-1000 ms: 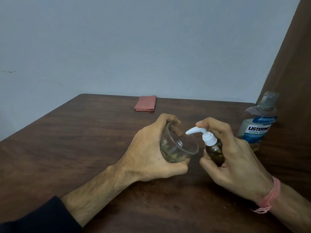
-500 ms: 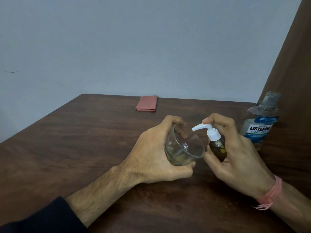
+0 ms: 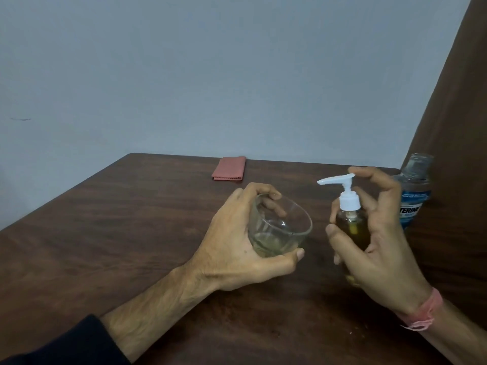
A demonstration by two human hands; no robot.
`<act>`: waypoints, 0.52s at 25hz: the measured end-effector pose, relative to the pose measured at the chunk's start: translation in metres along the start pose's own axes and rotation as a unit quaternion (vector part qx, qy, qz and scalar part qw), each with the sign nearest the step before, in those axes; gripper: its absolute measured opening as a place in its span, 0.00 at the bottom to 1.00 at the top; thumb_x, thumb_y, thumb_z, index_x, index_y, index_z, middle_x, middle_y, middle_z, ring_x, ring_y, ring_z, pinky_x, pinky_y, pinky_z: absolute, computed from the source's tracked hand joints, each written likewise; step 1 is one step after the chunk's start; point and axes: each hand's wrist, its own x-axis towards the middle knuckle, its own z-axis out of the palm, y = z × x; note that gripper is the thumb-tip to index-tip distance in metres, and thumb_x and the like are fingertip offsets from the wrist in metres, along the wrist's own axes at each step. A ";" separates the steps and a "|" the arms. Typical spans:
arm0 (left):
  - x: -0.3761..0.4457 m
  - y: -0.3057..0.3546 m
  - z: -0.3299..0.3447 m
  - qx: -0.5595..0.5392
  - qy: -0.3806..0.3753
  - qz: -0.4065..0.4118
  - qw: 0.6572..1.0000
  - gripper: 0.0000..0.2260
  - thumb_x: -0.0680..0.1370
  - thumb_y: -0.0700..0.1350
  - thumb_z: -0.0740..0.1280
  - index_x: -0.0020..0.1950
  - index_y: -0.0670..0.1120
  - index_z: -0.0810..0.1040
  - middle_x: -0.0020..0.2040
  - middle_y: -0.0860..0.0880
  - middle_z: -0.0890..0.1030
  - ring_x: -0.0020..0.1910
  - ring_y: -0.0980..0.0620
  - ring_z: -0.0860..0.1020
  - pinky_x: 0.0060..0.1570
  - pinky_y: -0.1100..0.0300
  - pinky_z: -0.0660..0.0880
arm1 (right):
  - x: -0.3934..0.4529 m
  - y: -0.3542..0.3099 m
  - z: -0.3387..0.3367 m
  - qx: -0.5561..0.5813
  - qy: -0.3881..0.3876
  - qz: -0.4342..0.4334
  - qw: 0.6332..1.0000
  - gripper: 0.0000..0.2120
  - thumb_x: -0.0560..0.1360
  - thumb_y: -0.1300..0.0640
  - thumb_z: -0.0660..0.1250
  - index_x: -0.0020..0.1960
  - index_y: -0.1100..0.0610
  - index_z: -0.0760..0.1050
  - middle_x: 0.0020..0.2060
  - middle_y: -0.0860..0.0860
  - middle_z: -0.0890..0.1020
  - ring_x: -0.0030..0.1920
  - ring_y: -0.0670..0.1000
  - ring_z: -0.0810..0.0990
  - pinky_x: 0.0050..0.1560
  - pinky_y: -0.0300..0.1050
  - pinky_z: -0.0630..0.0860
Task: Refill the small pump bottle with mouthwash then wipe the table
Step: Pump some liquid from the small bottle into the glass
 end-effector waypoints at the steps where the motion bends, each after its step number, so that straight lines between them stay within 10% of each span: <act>1: 0.000 0.000 0.000 -0.001 0.013 0.005 1.000 0.35 0.67 0.61 0.84 0.70 0.57 0.76 0.60 0.60 0.84 0.64 0.51 0.83 0.63 0.51 0.81 | 0.000 -0.001 -0.002 0.027 0.002 0.008 1.000 0.34 0.79 0.65 0.65 0.77 0.42 0.57 0.46 0.51 0.77 0.37 0.58 0.80 0.39 0.60 0.82; 9: 0.007 0.001 0.000 -0.047 0.126 -0.007 0.991 0.36 0.69 0.55 0.89 0.73 0.52 0.79 0.65 0.53 0.81 0.66 0.47 0.82 0.62 0.57 0.81 | 0.006 0.018 -0.004 0.047 -0.025 0.072 0.996 0.35 0.76 0.61 0.62 0.77 0.36 0.57 0.55 0.49 0.77 0.58 0.45 0.77 0.64 0.35 0.73; 13: 0.025 -0.003 -0.003 -0.056 0.146 -0.071 0.985 0.38 0.67 0.58 0.90 0.74 0.57 0.80 0.68 0.55 0.85 0.68 0.52 0.85 0.64 0.49 0.86 | 0.002 0.018 -0.004 0.046 -0.038 0.084 0.995 0.27 0.84 0.59 0.64 0.78 0.41 0.60 0.58 0.44 0.80 0.67 0.48 0.79 0.72 0.53 0.77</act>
